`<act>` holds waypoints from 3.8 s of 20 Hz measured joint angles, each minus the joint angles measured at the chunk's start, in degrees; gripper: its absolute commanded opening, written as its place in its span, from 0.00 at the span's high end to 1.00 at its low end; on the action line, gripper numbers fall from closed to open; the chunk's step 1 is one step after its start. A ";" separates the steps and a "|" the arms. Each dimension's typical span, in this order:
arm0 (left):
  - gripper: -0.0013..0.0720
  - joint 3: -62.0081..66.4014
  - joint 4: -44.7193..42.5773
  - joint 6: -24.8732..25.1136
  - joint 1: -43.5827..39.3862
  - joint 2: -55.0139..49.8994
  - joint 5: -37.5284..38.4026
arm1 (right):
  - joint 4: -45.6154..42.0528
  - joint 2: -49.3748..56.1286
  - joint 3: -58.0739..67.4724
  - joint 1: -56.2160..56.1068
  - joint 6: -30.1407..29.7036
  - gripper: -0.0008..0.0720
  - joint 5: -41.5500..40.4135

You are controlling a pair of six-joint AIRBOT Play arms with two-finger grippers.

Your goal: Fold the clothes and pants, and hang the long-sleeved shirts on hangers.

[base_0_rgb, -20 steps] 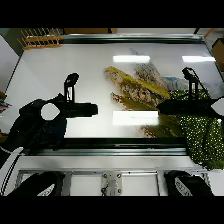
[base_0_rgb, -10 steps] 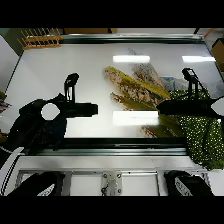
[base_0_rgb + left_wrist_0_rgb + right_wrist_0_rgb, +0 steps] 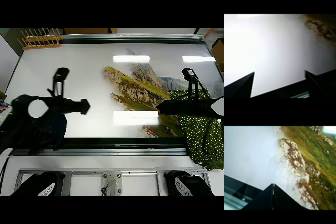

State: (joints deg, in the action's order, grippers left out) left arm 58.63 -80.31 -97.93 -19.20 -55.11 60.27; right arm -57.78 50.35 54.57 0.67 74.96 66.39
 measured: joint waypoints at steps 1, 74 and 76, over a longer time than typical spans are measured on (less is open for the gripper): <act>0.04 -0.22 -3.23 -0.22 3.02 1.49 2.45 | -0.02 0.00 0.00 0.00 0.00 0.95 0.00; 0.94 16.04 19.78 1.03 -2.62 -30.93 -10.62 | 3.87 28.06 0.07 -16.41 31.08 0.96 -26.88; 0.94 17.90 19.80 1.66 -2.34 -25.11 -9.84 | 3.78 23.96 4.37 -13.94 24.63 0.96 -22.91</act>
State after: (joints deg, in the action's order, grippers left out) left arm 76.53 -60.51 -96.27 -21.54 -80.23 50.43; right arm -54.00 74.30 58.94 -13.28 99.59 43.48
